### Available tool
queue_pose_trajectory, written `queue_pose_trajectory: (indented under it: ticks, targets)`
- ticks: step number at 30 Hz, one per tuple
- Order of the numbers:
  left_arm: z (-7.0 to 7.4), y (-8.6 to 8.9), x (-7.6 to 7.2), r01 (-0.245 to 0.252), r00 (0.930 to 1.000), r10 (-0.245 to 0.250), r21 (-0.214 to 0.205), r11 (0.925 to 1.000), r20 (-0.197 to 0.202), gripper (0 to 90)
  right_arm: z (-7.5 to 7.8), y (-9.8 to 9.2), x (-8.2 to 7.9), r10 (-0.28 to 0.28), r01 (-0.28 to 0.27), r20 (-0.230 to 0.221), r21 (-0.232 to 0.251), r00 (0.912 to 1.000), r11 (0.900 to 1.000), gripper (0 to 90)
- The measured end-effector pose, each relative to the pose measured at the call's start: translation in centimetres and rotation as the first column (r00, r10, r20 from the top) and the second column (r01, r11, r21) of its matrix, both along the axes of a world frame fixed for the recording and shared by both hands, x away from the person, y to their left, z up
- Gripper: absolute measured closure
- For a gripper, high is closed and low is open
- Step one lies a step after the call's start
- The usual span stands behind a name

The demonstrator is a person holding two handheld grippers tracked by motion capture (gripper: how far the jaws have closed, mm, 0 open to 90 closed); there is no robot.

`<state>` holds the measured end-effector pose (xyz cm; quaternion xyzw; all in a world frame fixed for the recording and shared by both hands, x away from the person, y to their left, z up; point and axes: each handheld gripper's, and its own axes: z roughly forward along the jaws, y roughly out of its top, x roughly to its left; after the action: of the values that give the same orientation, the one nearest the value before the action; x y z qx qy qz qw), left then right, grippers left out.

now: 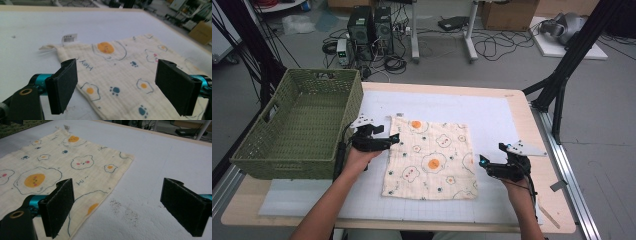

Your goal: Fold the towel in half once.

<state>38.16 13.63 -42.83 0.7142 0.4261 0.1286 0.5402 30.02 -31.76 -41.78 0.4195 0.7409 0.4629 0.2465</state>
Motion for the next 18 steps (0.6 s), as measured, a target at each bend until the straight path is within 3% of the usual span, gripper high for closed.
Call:
queue_pose_trajectory:
  ticks: [12, 18]
  targets:
    - [1.3, -1.6, 2.6, -0.009, 0.9998, 0.01, 0.063, 0.998, -0.016, 21.2, -0.1, 0.0, 0.0, 0.003, -0.003, -0.009, 0.005, 1.0, 1.0, 11.3]
    - [2.0, -2.7, 4.8, -0.011, 0.9995, 0.014, 0.106, 0.9943, -0.029, 22.2, -0.1, 0.0, 0.1, 0.008, -0.008, -0.008, 0.008, 0.9999, 0.9999, 11.3]
